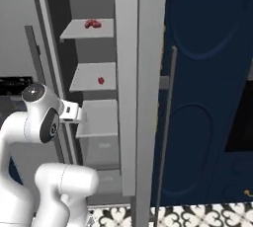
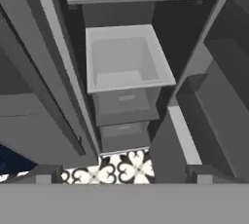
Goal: Take the strawberry from the fridge and place it on top of the pancake, located on the dining counter.
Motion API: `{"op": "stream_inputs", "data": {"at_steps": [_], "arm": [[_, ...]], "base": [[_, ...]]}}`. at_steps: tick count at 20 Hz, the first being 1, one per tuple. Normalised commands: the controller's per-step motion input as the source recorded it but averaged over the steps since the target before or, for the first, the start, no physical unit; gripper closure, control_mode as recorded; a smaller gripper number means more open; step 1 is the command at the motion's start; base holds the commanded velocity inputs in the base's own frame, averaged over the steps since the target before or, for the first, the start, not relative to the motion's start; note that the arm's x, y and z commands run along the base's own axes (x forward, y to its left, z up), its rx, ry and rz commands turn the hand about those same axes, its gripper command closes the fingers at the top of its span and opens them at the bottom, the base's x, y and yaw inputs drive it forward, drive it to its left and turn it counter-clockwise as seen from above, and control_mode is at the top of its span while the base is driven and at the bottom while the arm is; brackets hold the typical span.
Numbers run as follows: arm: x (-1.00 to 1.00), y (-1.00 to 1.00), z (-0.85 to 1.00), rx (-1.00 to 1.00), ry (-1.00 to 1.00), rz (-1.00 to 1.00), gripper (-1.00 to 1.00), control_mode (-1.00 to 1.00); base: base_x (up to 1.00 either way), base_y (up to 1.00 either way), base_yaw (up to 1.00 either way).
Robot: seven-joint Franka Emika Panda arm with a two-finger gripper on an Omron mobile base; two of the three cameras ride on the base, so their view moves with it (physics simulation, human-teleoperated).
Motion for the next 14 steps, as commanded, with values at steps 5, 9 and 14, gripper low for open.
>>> {"op": "stream_inputs", "data": {"at_steps": [5,9,14], "arm": [[0.00,0.00,0.00,0.00,0.00,0.00,-1.00,1.00],[0.00,0.00,0.00,0.00,0.00,0.00,-1.00,1.00],[0.00,0.00,0.00,0.00,0.00,0.00,-1.00,1.00]], "base": [[0.59,-0.16,-0.31],[0.69,0.11,-0.14],[0.80,0.06,-0.04]]}}
